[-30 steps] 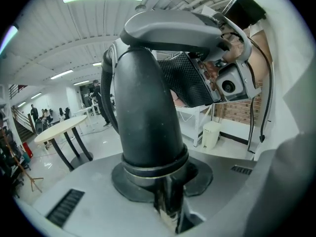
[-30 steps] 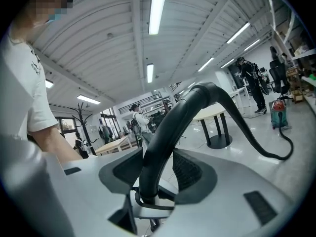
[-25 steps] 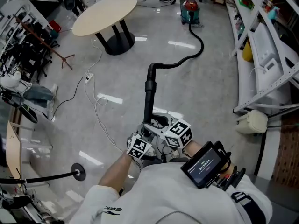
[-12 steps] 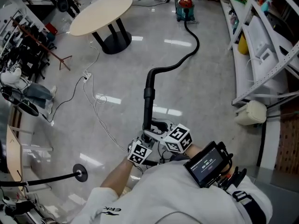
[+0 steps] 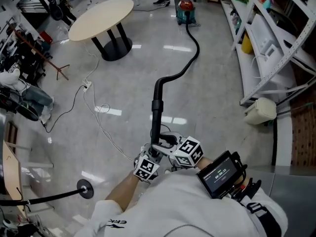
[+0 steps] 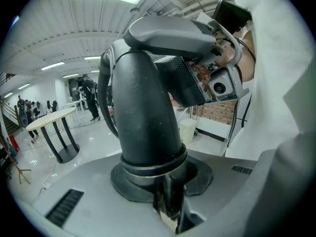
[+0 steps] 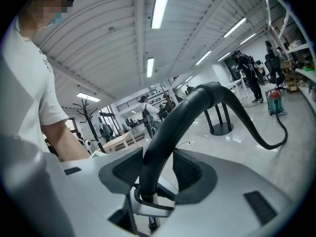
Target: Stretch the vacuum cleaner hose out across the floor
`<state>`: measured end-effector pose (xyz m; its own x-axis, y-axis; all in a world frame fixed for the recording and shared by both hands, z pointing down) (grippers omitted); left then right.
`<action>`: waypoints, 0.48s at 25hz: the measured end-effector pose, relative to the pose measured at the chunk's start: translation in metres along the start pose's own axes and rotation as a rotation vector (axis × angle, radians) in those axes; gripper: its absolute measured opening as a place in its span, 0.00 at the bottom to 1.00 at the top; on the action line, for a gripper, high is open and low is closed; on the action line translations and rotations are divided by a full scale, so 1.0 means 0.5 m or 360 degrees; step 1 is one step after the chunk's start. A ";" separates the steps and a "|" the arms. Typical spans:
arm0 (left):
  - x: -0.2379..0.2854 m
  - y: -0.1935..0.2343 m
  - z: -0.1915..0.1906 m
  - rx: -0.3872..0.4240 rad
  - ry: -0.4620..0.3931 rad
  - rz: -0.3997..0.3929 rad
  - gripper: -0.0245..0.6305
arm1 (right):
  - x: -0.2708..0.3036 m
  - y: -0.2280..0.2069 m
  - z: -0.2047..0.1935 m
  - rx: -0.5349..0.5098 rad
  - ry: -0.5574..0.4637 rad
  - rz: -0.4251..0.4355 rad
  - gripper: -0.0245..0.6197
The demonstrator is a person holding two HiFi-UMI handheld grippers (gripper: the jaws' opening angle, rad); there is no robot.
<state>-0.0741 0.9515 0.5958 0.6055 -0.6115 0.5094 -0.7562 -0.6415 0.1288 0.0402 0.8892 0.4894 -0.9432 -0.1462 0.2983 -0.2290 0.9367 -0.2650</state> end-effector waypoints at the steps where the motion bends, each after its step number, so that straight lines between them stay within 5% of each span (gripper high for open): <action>1: -0.012 -0.003 -0.006 0.0011 -0.0001 -0.0012 0.15 | 0.004 0.014 -0.003 -0.0001 0.0001 -0.0003 0.31; 12: -0.125 -0.038 -0.087 0.0058 -0.0039 -0.0126 0.15 | 0.036 0.148 -0.036 -0.0058 0.0036 0.0034 0.31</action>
<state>-0.1083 1.0221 0.5986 0.6695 -0.5690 0.4775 -0.6963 -0.7046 0.1367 0.0107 0.9617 0.4918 -0.9421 -0.1193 0.3135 -0.1996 0.9505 -0.2381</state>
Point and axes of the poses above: the fingertips, and each gripper's own axes: x forward along the fingers, y to its left, z out of its top, the point moved 10 cm from there along -x, backward along the fingers, and after that the axes turned 9 degrees about -x, right-handed, at the moved point
